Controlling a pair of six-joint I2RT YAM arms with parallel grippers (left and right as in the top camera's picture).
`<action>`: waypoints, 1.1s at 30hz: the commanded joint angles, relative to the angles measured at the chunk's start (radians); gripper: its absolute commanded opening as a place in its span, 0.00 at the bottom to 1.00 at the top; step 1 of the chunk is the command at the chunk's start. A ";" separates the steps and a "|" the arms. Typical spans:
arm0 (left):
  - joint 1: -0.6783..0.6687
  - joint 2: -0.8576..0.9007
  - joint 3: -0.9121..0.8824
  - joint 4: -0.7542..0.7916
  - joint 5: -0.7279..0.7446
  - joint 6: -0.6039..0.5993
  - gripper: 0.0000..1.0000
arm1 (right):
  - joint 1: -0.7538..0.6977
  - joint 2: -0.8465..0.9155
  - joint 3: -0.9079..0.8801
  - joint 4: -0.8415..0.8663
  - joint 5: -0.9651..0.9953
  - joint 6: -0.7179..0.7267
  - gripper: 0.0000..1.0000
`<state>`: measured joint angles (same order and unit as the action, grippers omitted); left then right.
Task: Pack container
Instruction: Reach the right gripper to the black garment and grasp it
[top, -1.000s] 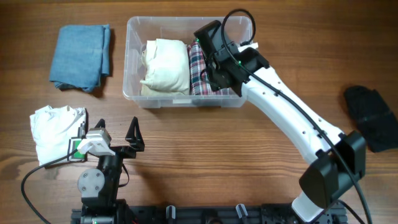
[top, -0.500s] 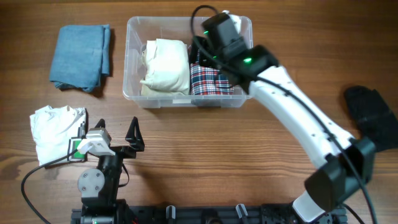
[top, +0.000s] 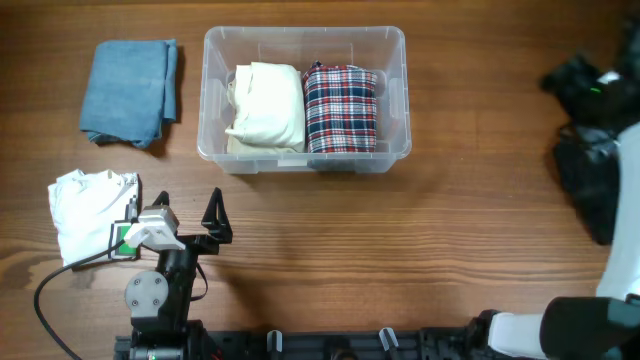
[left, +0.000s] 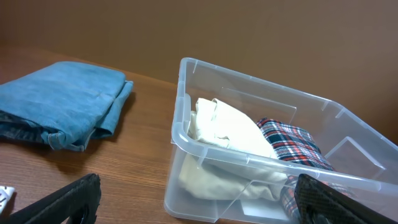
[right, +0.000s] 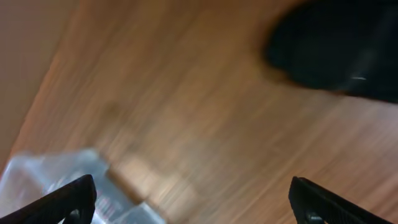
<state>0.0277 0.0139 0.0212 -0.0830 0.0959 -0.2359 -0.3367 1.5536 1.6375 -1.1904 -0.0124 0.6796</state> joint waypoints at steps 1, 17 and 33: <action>0.006 -0.007 -0.008 0.000 0.000 0.019 1.00 | -0.154 -0.005 -0.069 -0.015 -0.071 -0.047 1.00; 0.006 -0.007 -0.008 0.000 0.001 0.020 1.00 | -0.621 0.011 -0.339 0.122 -0.080 -0.297 1.00; 0.006 -0.007 -0.008 0.000 0.001 0.020 1.00 | -0.667 0.300 -0.340 0.316 -0.170 -0.470 0.95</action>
<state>0.0277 0.0139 0.0212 -0.0830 0.0956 -0.2359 -1.0023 1.8091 1.2999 -0.8925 -0.1577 0.2424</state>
